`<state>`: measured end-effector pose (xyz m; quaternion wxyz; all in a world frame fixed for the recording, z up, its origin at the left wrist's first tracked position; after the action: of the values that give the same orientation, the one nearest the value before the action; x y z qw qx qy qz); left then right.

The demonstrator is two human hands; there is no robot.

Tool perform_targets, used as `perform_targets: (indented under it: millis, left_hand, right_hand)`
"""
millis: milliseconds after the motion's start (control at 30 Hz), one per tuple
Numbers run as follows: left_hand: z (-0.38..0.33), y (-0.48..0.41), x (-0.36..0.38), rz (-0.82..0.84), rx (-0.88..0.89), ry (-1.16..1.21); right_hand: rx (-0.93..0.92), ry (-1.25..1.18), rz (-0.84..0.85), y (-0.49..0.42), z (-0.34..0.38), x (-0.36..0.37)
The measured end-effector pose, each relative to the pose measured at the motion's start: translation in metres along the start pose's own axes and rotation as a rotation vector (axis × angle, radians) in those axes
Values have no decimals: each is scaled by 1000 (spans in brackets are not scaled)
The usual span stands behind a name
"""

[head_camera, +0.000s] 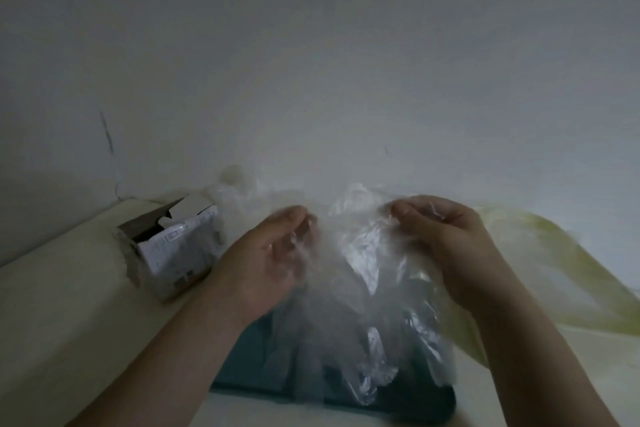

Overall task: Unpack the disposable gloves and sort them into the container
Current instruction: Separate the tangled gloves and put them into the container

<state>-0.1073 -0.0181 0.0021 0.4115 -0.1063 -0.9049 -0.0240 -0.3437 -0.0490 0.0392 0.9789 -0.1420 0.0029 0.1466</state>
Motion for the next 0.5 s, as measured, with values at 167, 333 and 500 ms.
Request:
perform_targets:
  millis: [167,333,500]
  left_hand:
    - [6,-11,28,-88,4,-85]
    - [16,-15,69,45,4,-330]
    - [17,-19,113,187,-63,-438]
  right_hand:
    - [19,90,-156,-3,33,-53]
    - [-8,331,-223,9,60,-124]
    - [116,599,-100,17,69,-181]
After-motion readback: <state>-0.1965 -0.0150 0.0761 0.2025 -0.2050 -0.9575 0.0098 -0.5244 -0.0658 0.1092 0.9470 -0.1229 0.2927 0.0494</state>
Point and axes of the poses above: each hand's wrist, its own y-axis away from the middle knuckle, its own x-axis out of the palm, z = x × y, the point moved 1 cm from there along -y, towards the middle knuckle, and after that the axes turned 10 degrees about z, right-handed, at the moved point
